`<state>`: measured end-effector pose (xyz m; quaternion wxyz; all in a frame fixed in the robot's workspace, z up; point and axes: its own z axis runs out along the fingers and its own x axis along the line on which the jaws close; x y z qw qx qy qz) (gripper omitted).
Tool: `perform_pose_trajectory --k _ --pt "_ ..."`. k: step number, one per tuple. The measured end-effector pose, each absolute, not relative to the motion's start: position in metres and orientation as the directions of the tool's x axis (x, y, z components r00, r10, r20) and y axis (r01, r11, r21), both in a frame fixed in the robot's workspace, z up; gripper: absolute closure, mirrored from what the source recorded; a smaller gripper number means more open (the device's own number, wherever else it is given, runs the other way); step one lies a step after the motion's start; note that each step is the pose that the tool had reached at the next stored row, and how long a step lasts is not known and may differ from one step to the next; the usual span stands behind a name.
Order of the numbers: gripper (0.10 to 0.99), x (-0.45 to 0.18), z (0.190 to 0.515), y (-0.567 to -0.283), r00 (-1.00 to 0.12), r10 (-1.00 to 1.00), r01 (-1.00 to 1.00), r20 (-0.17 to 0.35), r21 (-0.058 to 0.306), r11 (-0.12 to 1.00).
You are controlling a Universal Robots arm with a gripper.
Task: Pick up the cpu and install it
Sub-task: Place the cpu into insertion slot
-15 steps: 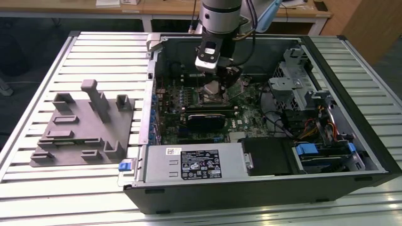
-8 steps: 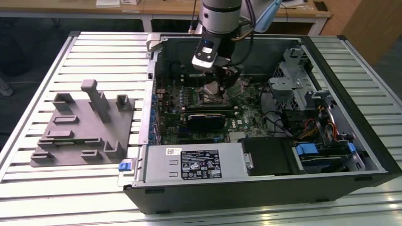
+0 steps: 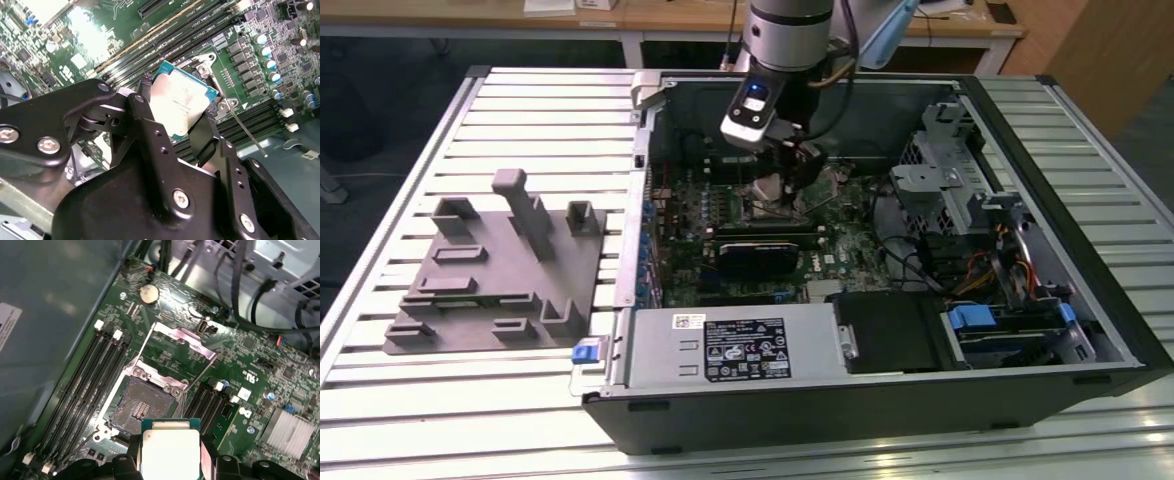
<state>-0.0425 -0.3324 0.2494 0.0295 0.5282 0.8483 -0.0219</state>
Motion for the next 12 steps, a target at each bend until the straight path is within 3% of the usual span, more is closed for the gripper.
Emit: perform_pose_trajectory --k 12 --pt "0.541 -0.0425 0.2495 -0.3324 -0.324 0.942 0.946 -0.085 -0.011 0.324"
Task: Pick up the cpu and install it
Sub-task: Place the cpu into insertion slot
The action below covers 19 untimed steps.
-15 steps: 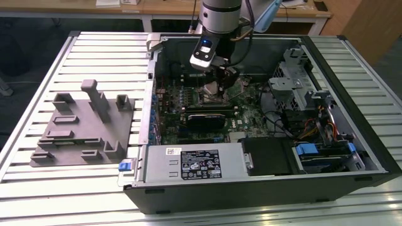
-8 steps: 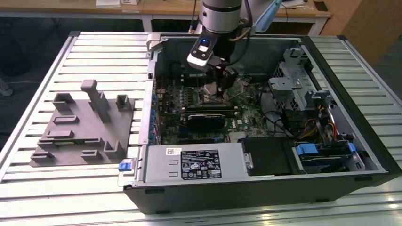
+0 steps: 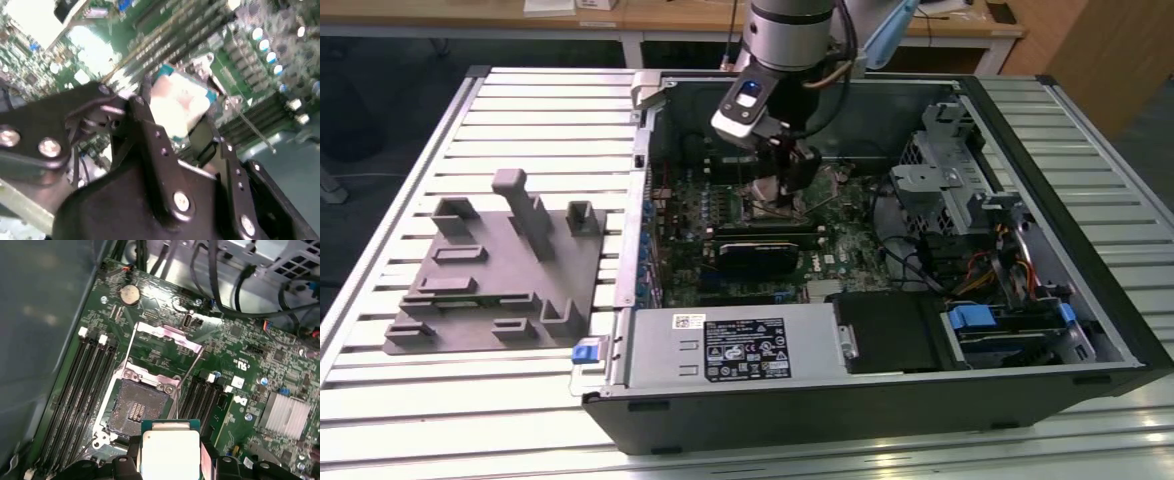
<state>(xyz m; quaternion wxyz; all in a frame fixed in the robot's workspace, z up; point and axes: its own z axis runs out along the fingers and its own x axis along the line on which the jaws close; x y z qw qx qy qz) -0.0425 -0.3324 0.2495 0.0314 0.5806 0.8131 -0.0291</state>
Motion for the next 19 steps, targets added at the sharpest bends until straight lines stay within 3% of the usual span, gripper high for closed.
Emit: perform_pose_trajectory --k 7,19 --pt "0.541 -0.0425 0.2495 -0.3324 -0.259 0.962 0.966 -0.09 -0.013 0.259" --pt "0.541 -0.0425 0.2471 -0.3304 -0.253 0.965 0.967 -0.069 -0.007 0.254"
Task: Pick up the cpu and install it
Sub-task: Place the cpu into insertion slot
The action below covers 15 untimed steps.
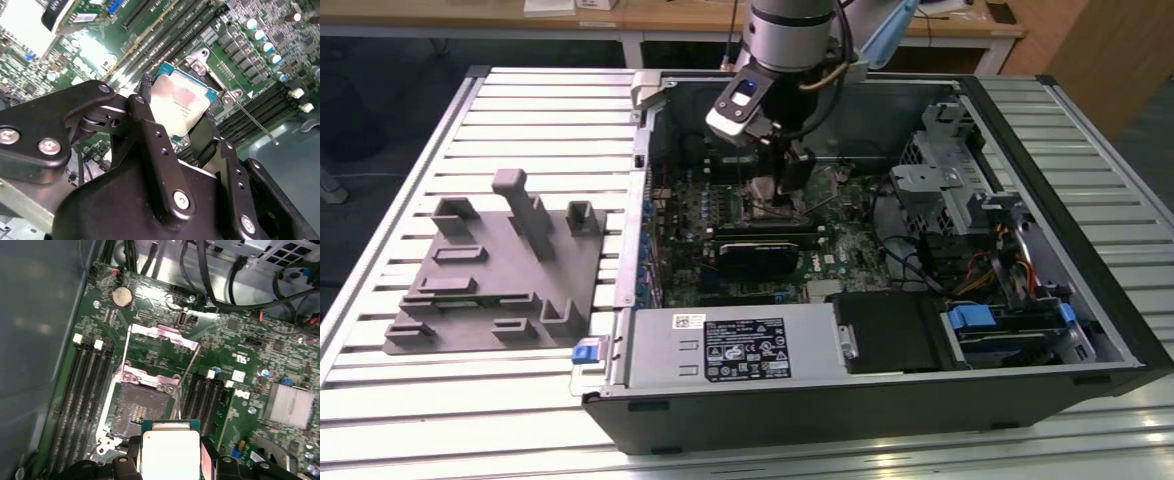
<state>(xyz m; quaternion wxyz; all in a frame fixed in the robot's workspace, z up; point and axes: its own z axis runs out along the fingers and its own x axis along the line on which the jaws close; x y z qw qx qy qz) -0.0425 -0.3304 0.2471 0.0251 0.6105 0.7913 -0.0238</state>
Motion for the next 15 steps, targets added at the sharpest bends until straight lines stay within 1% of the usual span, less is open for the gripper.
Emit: perform_pose_trajectory --k 3,10,15 --pt "0.541 -0.0424 0.2454 -0.3302 -0.245 0.968 0.97 -0.053 -0.002 0.245" --pt "0.541 -0.0415 0.241 -0.3303 -0.177 0.983 0.984 -0.047 -0.001 0.177" --pt "0.541 -0.0376 0.2382 -0.3298 -0.15 0.988 0.989 -0.044 -0.001 0.15"
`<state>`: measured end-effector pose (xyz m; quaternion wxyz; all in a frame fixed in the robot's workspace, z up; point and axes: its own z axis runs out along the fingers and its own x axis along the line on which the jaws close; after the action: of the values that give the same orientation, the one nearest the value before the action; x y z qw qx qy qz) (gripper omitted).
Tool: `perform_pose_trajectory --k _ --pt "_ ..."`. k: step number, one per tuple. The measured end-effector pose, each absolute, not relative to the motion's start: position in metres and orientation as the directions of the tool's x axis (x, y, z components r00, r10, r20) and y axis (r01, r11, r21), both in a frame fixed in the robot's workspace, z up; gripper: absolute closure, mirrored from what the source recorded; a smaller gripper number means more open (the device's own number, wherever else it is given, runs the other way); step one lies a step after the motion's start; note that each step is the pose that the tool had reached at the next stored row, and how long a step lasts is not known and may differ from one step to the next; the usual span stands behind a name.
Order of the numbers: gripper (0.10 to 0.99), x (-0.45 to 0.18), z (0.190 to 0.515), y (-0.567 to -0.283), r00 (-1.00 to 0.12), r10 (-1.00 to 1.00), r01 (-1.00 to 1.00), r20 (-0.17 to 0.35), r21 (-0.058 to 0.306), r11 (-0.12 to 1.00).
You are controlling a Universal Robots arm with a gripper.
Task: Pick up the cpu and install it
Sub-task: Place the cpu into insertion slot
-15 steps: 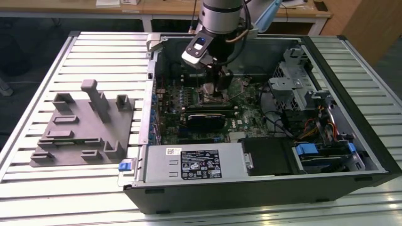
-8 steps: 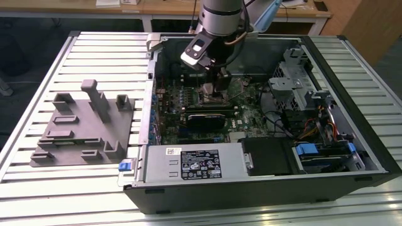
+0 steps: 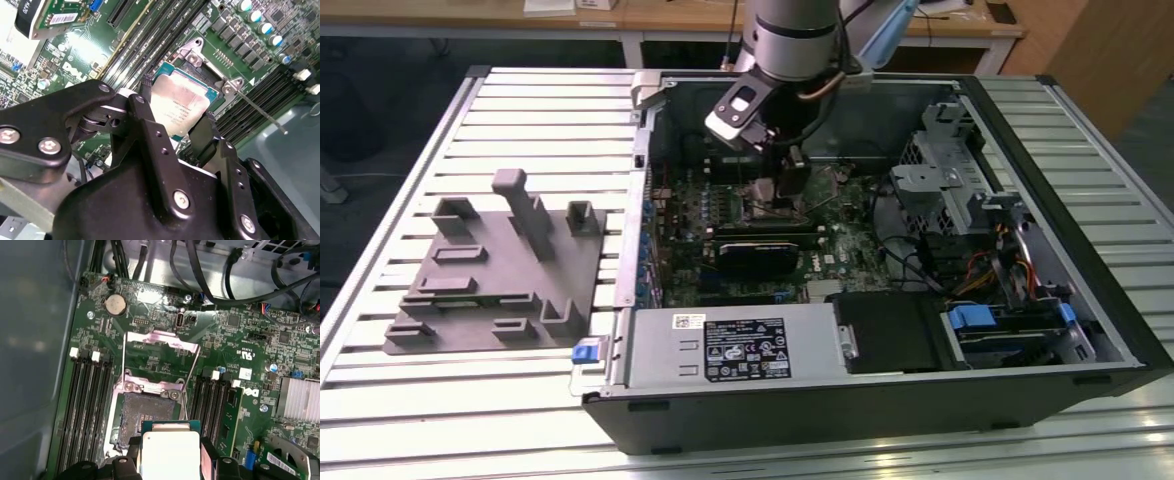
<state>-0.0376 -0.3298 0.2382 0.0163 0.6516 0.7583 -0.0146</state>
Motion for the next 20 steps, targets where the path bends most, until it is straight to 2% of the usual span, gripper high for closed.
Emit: perform_pose_trajectory --k 9,16,20 --pt "0.541 -0.0299 0.2346 -0.3279 -0.103 0.994 0.995 -0.043 0.0 0.103" --pt "0.541 -0.0329 0.2314 -0.327 -0.067 0.997 0.997 -0.04 0.025 0.068" --pt "0.541 -0.033 0.228 -0.3271 -0.003 0.999 1.0 -0.041 0.025 0.004"
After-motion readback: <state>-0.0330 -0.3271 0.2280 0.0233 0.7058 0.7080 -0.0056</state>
